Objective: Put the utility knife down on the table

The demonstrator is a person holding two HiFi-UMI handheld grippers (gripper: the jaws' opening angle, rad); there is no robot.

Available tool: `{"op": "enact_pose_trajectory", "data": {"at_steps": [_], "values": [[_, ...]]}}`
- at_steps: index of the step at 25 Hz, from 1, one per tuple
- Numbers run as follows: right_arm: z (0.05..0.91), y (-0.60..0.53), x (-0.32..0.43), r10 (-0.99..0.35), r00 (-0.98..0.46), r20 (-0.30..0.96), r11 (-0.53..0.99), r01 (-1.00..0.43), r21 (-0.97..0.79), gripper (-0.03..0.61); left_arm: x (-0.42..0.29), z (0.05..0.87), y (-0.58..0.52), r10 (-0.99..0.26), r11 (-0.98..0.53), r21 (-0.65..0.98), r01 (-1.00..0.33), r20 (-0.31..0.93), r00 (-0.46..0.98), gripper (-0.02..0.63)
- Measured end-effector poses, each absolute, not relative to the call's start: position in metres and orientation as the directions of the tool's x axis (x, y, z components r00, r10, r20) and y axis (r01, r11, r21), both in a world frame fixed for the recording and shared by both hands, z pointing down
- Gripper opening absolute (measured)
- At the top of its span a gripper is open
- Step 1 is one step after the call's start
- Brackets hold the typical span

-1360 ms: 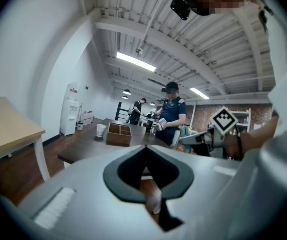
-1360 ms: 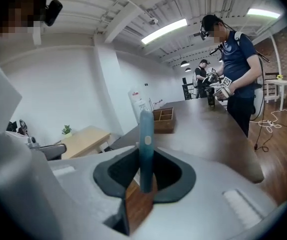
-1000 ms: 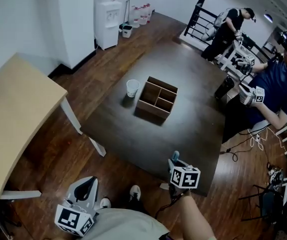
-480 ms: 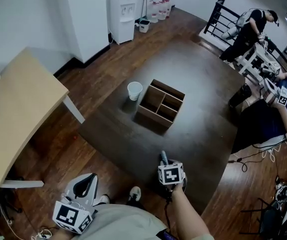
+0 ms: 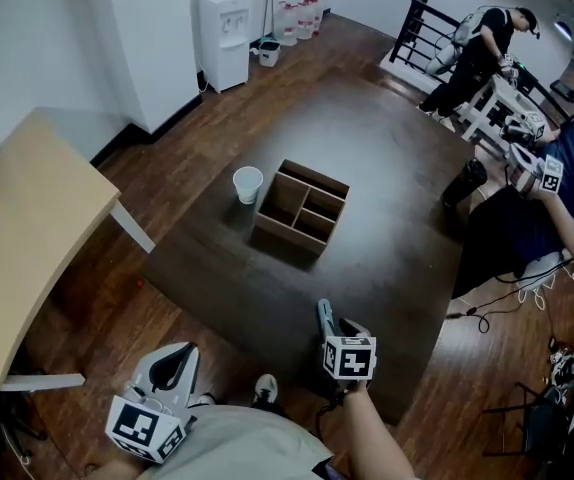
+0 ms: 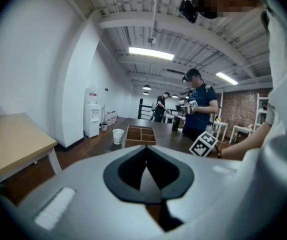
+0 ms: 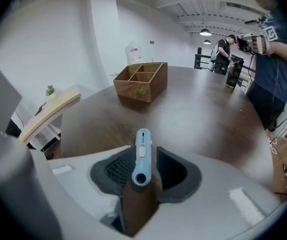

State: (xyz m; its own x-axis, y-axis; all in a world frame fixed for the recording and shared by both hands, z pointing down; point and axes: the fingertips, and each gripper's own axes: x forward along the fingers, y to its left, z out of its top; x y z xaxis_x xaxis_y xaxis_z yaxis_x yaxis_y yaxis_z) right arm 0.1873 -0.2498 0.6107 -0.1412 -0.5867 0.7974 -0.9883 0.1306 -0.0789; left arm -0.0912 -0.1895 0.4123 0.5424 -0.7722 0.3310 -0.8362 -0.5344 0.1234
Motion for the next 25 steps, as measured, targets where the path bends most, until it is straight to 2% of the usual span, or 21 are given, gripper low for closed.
{"op": "enact_pose_trajectory", "data": {"at_steps": [3, 6, 8, 9, 11, 16, 25], "values": [[0.595, -0.239, 0.193, -0.637, -0.130, 0.760, 0.069, -0.991, -0.111, 0.127, -0.084, 0.413, -0.189, -0.744, -0.573, 0.141, -0.807, 0.324, 0.585, 0.005], [0.558, -0.223, 0.189, -0.741, -0.140, 0.657, 0.011, -0.981, -0.196, 0.119, -0.071, 0.416, -0.185, -0.704, -0.623, 0.168, -0.764, 0.305, 0.641, 0.005], [0.528, -0.205, 0.178, -0.808, -0.132, 0.574, -0.007, -0.972, -0.234, 0.078, -0.066, 0.418, -0.182, -0.678, -0.654, 0.180, -0.735, 0.292, 0.674, 0.005], [0.513, -0.194, 0.170, -0.835, -0.125, 0.536, -0.012, -0.970, -0.244, 0.031, -0.065, 0.419, -0.180, -0.667, -0.666, 0.185, -0.722, 0.287, 0.688, 0.005], [0.493, -0.173, 0.153, -0.870, -0.112, 0.481, -0.017, -0.967, -0.256, 0.003, -0.065, 0.418, -0.176, -0.646, -0.689, 0.196, -0.698, 0.272, 0.713, 0.006], [0.465, -0.128, 0.113, -0.902, -0.094, 0.422, -0.018, -0.967, -0.256, 0.002, -0.072, 0.417, -0.155, -0.573, -0.752, 0.229, -0.618, 0.235, 0.785, 0.006], [0.397, -0.055, 0.046, -0.952, -0.019, 0.306, -0.044, -0.979, -0.199, 0.002, -0.084, 0.396, -0.085, -0.431, -0.875, 0.168, -0.454, 0.158, 0.889, 0.005]]}}
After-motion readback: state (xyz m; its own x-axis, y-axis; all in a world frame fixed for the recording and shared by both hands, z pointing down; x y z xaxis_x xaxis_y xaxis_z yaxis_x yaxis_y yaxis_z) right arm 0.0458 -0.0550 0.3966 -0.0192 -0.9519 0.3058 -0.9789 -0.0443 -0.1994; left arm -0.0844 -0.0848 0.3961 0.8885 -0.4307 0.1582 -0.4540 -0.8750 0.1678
